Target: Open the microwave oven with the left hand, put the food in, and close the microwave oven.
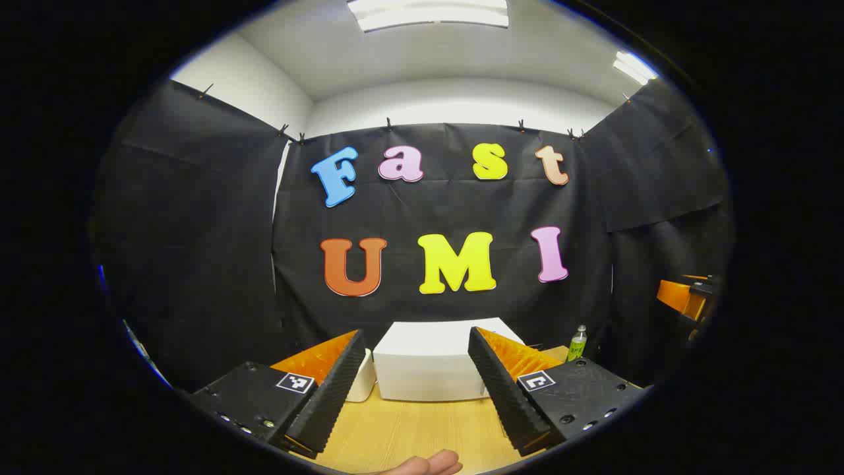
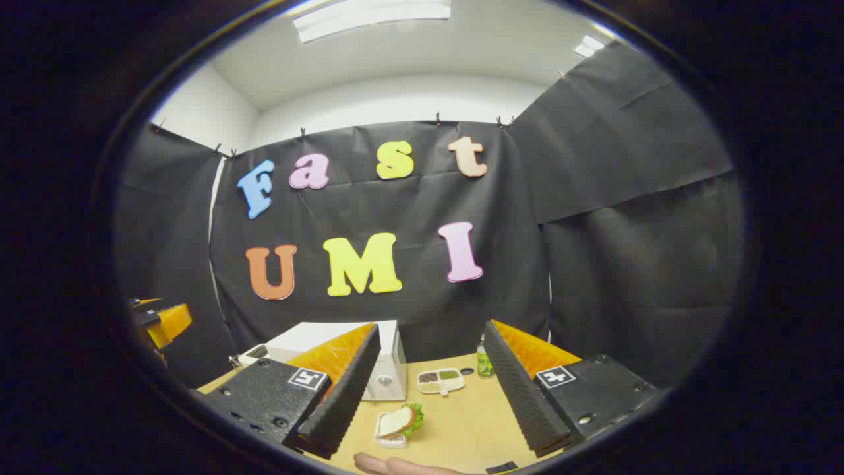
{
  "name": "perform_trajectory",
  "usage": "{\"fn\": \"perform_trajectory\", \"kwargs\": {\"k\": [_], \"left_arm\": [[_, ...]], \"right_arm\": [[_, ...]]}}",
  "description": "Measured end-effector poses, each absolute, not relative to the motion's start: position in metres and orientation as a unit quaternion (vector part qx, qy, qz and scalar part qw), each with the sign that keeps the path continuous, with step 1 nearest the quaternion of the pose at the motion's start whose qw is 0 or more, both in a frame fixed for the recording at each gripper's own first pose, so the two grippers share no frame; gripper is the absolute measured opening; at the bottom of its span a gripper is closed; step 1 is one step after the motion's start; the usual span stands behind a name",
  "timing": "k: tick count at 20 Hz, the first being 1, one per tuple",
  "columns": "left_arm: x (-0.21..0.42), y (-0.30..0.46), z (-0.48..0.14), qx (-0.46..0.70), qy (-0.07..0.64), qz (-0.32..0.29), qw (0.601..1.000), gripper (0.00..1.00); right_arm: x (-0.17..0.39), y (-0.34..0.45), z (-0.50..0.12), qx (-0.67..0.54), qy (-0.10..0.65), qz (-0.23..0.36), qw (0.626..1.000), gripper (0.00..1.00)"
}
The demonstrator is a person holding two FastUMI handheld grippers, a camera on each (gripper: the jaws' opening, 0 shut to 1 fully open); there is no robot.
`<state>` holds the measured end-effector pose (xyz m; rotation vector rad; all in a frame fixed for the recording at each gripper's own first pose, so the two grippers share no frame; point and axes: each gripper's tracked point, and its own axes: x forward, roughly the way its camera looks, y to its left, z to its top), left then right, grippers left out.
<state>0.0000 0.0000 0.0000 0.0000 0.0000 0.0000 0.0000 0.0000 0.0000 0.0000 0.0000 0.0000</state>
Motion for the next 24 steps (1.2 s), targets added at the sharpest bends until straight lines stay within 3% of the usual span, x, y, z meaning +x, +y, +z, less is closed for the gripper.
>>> {"fn": "perform_trajectory", "kwargs": {"k": [1, 2, 5, 6, 14, 20, 23, 24], "left_arm": [[-0.002, -0.001, -0.002, 0.0, 0.005, -0.003, 1.0, 0.96], [-0.006, -0.003, -0.005, 0.0, 0.009, -0.005, 1.0, 0.96], [-0.014, -0.003, 0.002, 0.006, -0.004, -0.006, 1.0, 0.96], [-0.017, -0.002, 0.002, 0.008, -0.005, -0.005, 1.0, 0.96], [-0.028, 0.001, 0.009, 0.003, -0.037, 0.005, 0.999, 0.96], [-0.014, 0.019, 0.031, -0.028, -0.094, 0.031, 0.995, 0.96], [0.006, 0.027, 0.022, -0.046, -0.087, 0.047, 0.994, 0.95], [0.015, 0.028, 0.016, -0.053, -0.077, 0.05, 0.994, 0.95]], "right_arm": [[0.0, 0.0, 0.002, -0.001, -0.004, 0.001, 1.0, 0.9], [0.0, 0.0, 0.004, -0.001, -0.008, 0.003, 1.0, 1.0], [0.003, -0.005, 0.0, 0.0, -0.008, 0.006, 1.0, 1.0], [0.003, -0.008, 0.0, 0.0, -0.007, 0.005, 1.0, 0.9], [0.005, -0.018, -0.007, -0.001, -0.007, 0.008, 1.0, 0.89], [0.007, -0.006, -0.01, -0.006, -0.014, 0.031, 0.999, 0.89], [0.012, -0.006, -0.016, -0.003, -0.017, 0.033, 0.999, 0.89], [0.013, -0.005, -0.019, -0.003, -0.015, 0.034, 0.999, 0.99]]}}
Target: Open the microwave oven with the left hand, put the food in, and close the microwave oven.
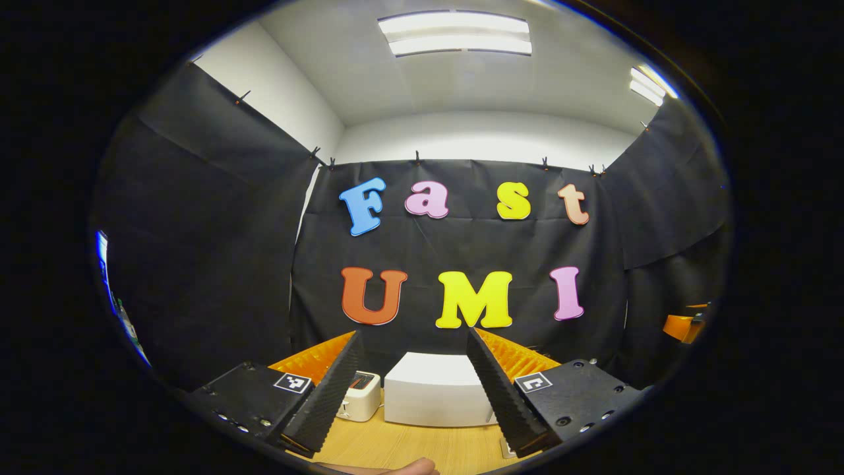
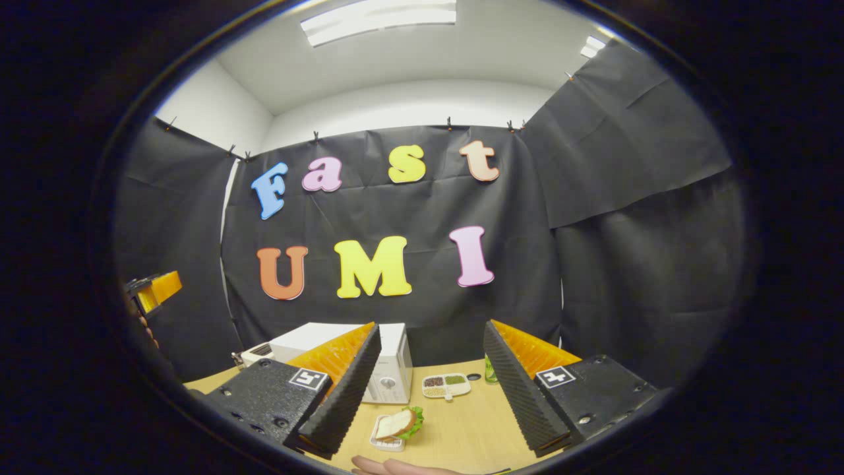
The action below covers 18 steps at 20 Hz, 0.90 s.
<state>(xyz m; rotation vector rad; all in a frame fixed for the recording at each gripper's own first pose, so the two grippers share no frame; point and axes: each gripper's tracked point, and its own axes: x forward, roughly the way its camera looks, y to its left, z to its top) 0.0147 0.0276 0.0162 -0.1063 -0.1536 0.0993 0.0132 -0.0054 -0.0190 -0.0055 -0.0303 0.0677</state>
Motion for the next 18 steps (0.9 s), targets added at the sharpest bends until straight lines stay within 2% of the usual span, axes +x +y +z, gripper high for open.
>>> {"fn": "perform_trajectory", "kwargs": {"k": [2, 3, 4, 5, 7, 8, 9, 10, 14, 15, 18], "left_arm": [[0.036, 0.023, 0.008, -0.07, -0.065, 0.046, 0.994, 0.95], [0.046, 0.019, 0.002, -0.077, -0.06, 0.04, 0.994, 0.95], [0.056, 0.01, -0.005, -0.081, -0.052, 0.021, 0.995, 0.95], [0.067, -0.001, -0.011, -0.083, -0.049, 0.0, 0.995, 0.95], [0.089, -0.008, -0.021, -0.08, -0.055, -0.01, 0.995, 0.95], [0.1, -0.011, -0.029, -0.075, -0.052, -0.011, 0.996, 0.95], [0.11, -0.019, -0.041, -0.072, -0.045, -0.014, 0.996, 0.95], [0.119, -0.029, -0.051, -0.069, -0.038, -0.022, 0.997, 0.95], [0.148, -0.071, -0.091, -0.038, -0.015, -0.056, 0.998, 0.95], [0.155, -0.081, -0.104, -0.033, -0.008, -0.061, 0.998, 0.95], [0.174, -0.119, -0.142, -0.036, 0.025, -0.085, 0.995, 0.95]], "right_arm": [[0.017, -0.004, -0.025, -0.003, -0.013, 0.038, 0.999, 0.99], [0.02, -0.004, -0.026, -0.004, -0.012, 0.04, 0.999, 0.89], [0.022, -0.006, -0.029, -0.006, -0.008, 0.038, 0.999, 0.89], [0.025, -0.007, -0.032, -0.006, -0.006, 0.036, 0.999, 0.99], [0.028, -0.008, -0.038, -0.008, 0.001, 0.034, 0.999, 0.99], [0.03, -0.009, -0.041, -0.008, 0.003, 0.034, 0.999, 0.89], [0.032, -0.008, -0.042, -0.006, 0.005, 0.037, 0.999, 0.89], [0.033, -0.009, -0.046, -0.005, 0.006, 0.04, 0.999, 0.99], [0.039, -0.025, -0.053, 0.002, 0.008, 0.03, 1.0, 1.0], [0.04, -0.029, -0.053, 0.003, 0.007, 0.029, 1.0, 0.89], [0.043, -0.042, -0.056, 0.008, 0.0, 0.022, 1.0, 0.89]]}}
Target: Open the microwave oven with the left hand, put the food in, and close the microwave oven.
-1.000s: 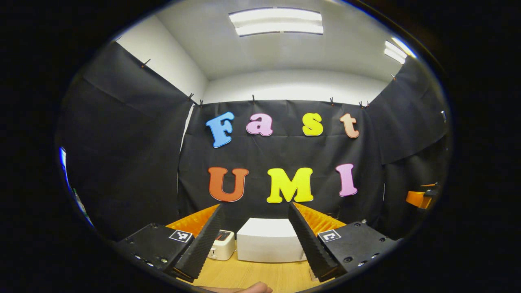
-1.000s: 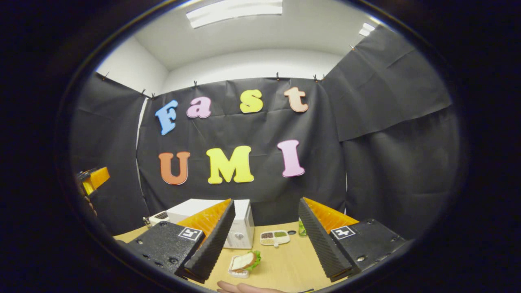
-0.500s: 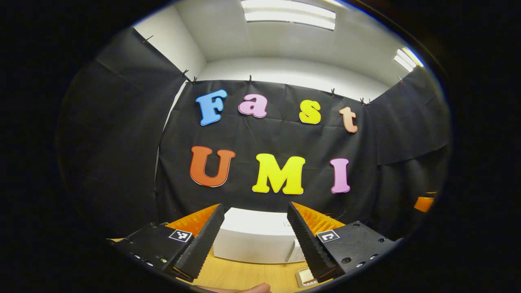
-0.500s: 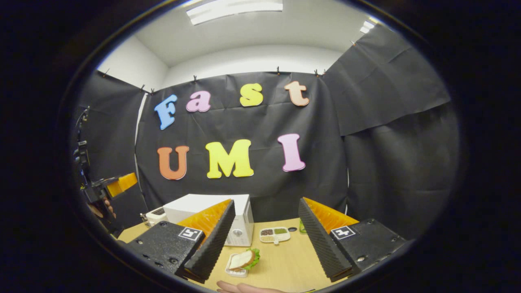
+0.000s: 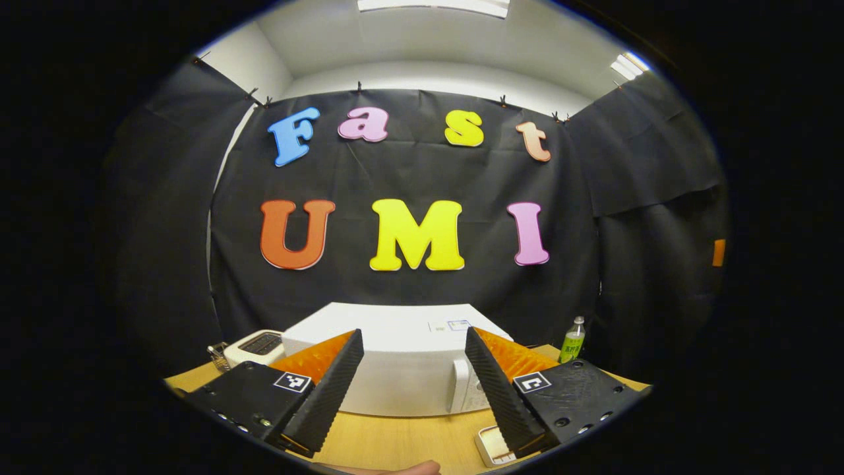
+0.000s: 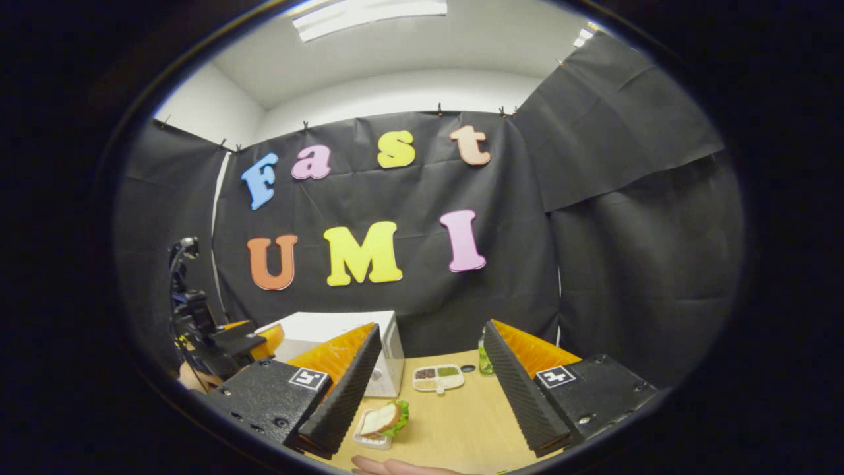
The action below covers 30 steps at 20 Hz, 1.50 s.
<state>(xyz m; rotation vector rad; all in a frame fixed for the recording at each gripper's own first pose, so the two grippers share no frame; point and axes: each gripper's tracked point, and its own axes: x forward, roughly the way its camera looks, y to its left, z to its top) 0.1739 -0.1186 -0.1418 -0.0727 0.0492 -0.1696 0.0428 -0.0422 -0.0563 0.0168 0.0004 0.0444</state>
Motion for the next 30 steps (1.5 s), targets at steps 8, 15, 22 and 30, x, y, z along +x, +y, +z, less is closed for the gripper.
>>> {"fn": "perform_trajectory", "kwargs": {"k": [8, 15, 22, 30], "left_arm": [[0.228, -0.184, -0.233, -0.04, 0.082, -0.113, 0.989, 0.95], [0.257, -0.211, -0.282, -0.035, 0.116, -0.132, 0.984, 0.9], [0.284, -0.198, -0.311, 0.019, 0.128, -0.096, 0.987, 0.34], [0.281, -0.199, -0.306, -0.007, 0.129, -0.112, 0.985, 0.24]], "right_arm": [[0.051, -0.086, -0.082, 0.019, 0.002, -0.011, 1.0, 0.89], [0.058, -0.094, -0.106, 0.012, 0.024, -0.004, 1.0, 1.0], [0.058, -0.092, -0.119, 0.013, 0.032, 0.013, 0.999, 1.0], [0.051, -0.08, -0.135, 0.008, 0.048, 0.036, 0.998, 1.0]]}}
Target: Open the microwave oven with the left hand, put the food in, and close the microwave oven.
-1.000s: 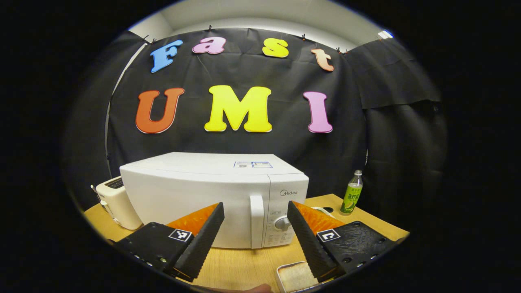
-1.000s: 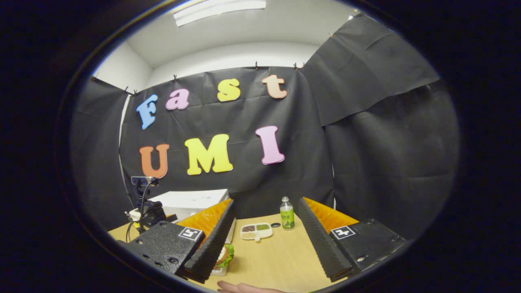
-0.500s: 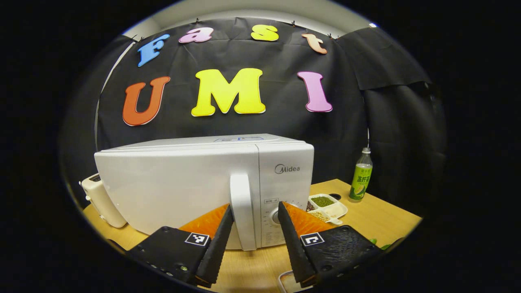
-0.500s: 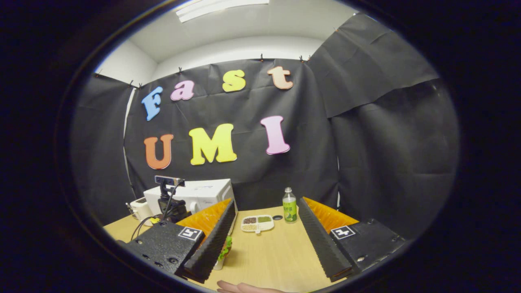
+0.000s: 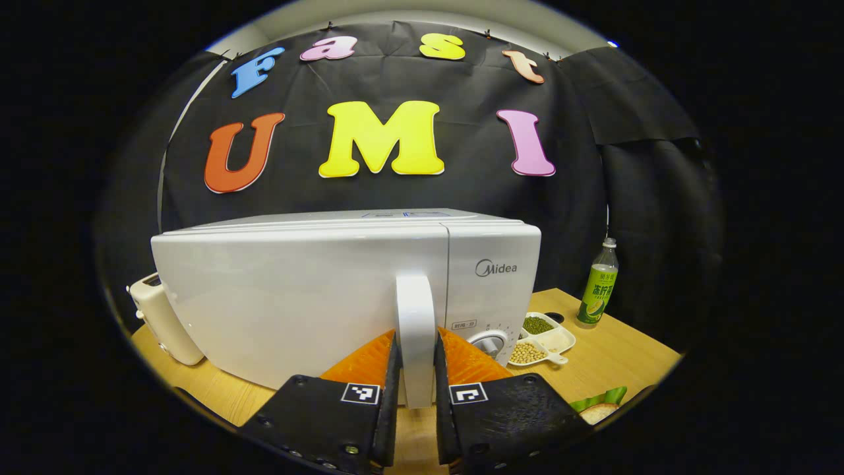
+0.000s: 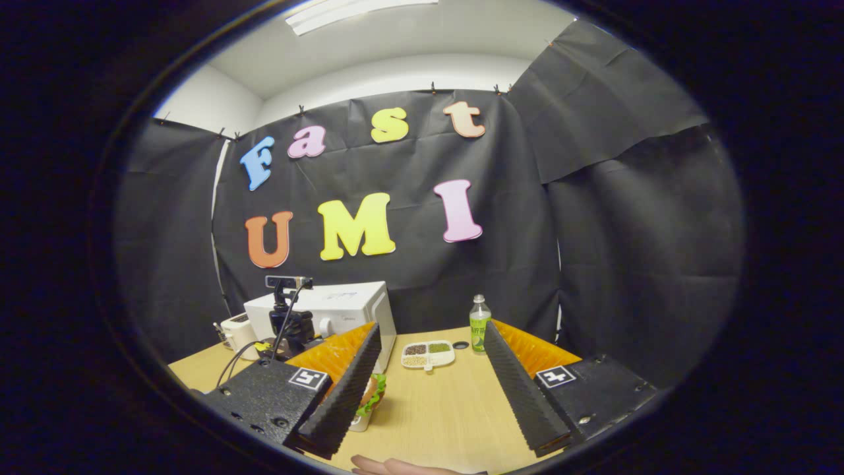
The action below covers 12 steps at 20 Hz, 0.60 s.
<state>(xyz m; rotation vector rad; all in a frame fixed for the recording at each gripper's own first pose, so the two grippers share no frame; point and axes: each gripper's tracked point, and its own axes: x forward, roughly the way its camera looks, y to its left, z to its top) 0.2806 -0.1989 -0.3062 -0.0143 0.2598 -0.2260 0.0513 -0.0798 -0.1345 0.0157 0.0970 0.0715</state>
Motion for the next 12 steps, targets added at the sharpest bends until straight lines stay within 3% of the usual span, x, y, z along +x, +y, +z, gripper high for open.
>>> {"fn": "perform_trajectory", "kwargs": {"k": [2, 3, 4, 7, 12], "left_arm": [[0.279, -0.2, -0.307, -0.02, 0.134, -0.117, 0.984, 0.16], [0.276, -0.199, -0.31, -0.029, 0.14, -0.12, 0.982, 0.02], [0.267, -0.199, -0.307, -0.032, 0.143, -0.122, 0.982, 0.1], [0.244, -0.189, -0.3, -0.01, 0.105, -0.141, 0.984, 0.09], [0.203, -0.173, -0.297, -0.025, 0.111, -0.17, 0.979, 0.09]], "right_arm": [[0.046, -0.079, -0.137, 0.009, 0.052, 0.036, 0.998, 1.0], [0.044, -0.08, -0.137, 0.01, 0.053, 0.035, 0.998, 1.0], [0.041, -0.082, -0.138, 0.009, 0.054, 0.032, 0.998, 0.99], [0.035, -0.086, -0.139, 0.009, 0.054, 0.024, 0.998, 0.99], [0.024, -0.076, -0.146, 0.012, 0.068, 0.025, 0.997, 1.0]]}}
